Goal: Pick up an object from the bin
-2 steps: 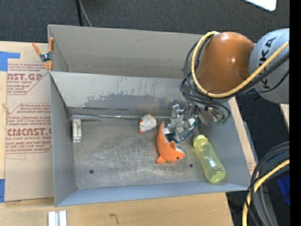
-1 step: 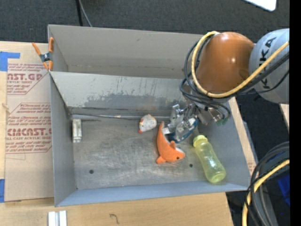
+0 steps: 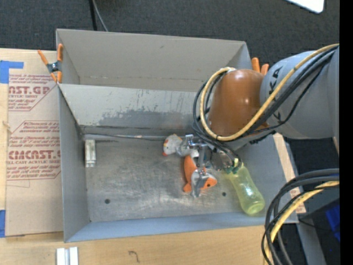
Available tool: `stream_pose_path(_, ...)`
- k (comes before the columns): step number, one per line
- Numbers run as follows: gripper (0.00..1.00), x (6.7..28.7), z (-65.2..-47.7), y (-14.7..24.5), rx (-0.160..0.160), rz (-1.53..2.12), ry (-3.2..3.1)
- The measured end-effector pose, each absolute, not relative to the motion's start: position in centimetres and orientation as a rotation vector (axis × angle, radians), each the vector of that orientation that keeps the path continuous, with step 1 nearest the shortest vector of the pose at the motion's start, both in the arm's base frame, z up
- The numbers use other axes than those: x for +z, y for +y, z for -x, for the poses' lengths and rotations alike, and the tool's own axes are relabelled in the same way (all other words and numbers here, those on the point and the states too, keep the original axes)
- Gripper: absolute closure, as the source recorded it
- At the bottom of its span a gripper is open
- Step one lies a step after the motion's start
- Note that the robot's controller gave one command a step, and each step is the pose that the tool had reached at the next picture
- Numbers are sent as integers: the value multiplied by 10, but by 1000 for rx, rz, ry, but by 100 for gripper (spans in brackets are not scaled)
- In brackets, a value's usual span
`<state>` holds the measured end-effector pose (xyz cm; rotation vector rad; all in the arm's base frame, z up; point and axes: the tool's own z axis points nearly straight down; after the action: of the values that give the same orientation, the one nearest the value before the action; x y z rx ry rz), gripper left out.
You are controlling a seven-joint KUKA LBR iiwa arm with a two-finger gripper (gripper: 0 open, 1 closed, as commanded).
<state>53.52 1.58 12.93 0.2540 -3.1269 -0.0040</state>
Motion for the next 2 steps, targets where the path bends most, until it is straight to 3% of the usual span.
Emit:
stream_pose_path(1,0,131,-537,15,-2,-253,-3132)
stream_pose_path(2,100,74,-544,-43,-5,-466,-3114)
